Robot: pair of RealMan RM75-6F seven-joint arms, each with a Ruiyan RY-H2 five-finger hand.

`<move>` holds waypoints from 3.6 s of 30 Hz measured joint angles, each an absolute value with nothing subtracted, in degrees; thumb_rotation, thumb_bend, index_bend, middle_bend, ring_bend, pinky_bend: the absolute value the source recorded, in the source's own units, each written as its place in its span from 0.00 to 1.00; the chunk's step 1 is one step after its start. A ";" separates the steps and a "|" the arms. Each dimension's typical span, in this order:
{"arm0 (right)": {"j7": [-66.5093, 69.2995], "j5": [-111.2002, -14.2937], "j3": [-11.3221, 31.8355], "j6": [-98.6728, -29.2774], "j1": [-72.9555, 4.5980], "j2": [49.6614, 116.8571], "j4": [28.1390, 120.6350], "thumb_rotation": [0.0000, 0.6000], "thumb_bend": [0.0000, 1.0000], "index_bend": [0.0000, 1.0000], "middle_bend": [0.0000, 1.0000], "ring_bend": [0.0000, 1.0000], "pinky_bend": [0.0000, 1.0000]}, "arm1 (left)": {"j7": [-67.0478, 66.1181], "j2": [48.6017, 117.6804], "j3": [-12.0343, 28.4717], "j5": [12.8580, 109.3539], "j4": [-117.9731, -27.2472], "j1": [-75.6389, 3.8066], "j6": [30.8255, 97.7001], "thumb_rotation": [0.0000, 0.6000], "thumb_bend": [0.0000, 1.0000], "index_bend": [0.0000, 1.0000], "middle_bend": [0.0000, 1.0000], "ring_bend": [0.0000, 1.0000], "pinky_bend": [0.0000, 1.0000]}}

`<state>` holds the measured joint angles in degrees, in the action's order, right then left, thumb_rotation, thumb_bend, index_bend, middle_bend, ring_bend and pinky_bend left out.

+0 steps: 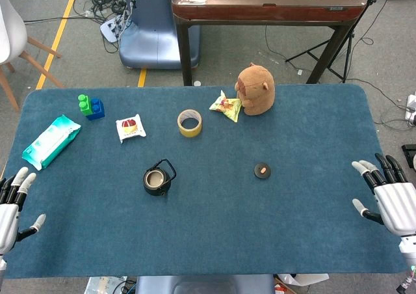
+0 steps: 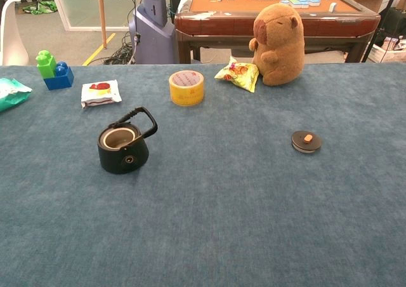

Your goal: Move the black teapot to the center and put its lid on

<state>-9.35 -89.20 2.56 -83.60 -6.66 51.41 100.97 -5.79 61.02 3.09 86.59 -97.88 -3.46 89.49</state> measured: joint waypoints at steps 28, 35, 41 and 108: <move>-11.47 -87.52 5.07 -84.23 -7.29 47.98 104.42 1.00 0.23 0.17 0.21 0.01 0.03 | 1.33 58.69 4.29 92.32 -96.07 -11.15 82.34 1.00 0.23 0.14 0.02 0.00 0.00; -15.11 -85.90 6.19 -82.42 -8.71 46.09 108.36 1.00 0.23 0.17 0.21 0.01 0.03 | 5.42 57.82 5.85 94.84 -93.67 -19.84 73.37 1.00 0.23 0.14 0.02 0.00 0.00; -16.65 -86.03 6.09 -81.48 -9.31 45.89 109.66 1.00 0.23 0.17 0.21 0.01 0.03 | 5.65 58.44 8.11 93.84 -92.97 -26.83 65.77 1.00 0.23 0.14 0.02 0.00 0.00; -14.59 -82.91 4.40 -79.59 -8.78 47.38 106.15 1.00 0.23 0.17 0.21 0.01 0.03 | -28.79 86.95 8.84 66.87 -75.57 -55.81 42.42 1.00 0.29 0.32 0.02 0.00 0.00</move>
